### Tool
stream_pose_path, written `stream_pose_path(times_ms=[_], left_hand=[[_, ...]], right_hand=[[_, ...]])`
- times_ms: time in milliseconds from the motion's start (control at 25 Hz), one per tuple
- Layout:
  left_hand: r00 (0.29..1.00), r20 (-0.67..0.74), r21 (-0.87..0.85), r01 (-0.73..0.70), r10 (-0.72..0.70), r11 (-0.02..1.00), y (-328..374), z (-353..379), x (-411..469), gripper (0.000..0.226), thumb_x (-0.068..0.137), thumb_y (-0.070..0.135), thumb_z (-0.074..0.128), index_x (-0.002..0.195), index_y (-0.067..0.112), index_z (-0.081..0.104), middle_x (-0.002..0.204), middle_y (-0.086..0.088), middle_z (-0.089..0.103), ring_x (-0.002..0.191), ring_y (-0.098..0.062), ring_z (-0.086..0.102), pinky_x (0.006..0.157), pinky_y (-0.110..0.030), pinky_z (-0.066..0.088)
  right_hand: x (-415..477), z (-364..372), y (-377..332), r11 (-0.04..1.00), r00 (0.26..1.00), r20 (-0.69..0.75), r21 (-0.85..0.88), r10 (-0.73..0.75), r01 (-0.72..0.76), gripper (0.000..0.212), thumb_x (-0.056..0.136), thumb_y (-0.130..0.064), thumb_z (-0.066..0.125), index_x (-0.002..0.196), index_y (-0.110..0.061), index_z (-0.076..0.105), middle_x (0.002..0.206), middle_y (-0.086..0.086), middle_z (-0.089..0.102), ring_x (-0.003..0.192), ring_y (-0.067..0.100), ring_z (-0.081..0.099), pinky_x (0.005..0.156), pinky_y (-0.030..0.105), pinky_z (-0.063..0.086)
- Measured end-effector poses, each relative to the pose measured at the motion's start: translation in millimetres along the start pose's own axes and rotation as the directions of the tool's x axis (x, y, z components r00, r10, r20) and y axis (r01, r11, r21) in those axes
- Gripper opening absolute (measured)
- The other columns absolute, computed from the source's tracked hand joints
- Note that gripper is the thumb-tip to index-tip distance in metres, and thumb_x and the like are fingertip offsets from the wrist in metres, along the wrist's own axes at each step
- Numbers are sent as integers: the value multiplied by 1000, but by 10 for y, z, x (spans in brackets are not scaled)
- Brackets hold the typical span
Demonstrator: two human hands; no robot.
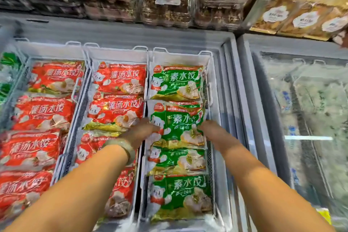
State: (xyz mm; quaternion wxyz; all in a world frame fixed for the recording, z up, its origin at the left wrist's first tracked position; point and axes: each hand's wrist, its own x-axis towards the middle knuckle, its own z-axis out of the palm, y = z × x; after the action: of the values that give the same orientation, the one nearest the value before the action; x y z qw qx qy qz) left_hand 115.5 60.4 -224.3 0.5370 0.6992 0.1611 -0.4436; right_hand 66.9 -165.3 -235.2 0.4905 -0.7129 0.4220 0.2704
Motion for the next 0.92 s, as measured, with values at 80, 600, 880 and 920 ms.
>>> stream_pose_path(times_ms=[80,600,880,920], left_hand=[[998,20,9,-59,59,998,225,50,42,47,91,1,55,133,16,46,140,7,45,126,-16,46,96,-28,38],[996,-16,233,87,-85,969,-186,142,-412,35,96,12,46,130,13,52,123,-10,60,109,-24,58,94,-38,47],[996,87,325,-19,-9,945,-309,256,-952,15,96,6,43,96,11,57,96,-9,58,84,-19,54,76,-29,42],[994,110,354,-35,-4,935,-331,320,-1062,18,96,6,43,85,13,55,85,-7,56,74,-17,52,70,-28,41]], right_hand=[[79,-75,-153,994,994,-19,37,-104,105,38,92,-5,50,131,-7,49,128,9,56,115,24,56,98,34,43],[-750,142,805,954,983,140,256,121,-154,24,99,-19,43,118,-9,54,105,7,63,91,21,59,70,28,50],[-1519,208,1443,891,996,-30,449,87,-64,8,95,-14,51,93,-14,59,99,16,69,78,22,63,60,27,51],[-1666,219,1555,881,995,-66,473,72,-32,8,94,-14,51,96,-14,58,91,10,68,70,17,59,52,22,46]])
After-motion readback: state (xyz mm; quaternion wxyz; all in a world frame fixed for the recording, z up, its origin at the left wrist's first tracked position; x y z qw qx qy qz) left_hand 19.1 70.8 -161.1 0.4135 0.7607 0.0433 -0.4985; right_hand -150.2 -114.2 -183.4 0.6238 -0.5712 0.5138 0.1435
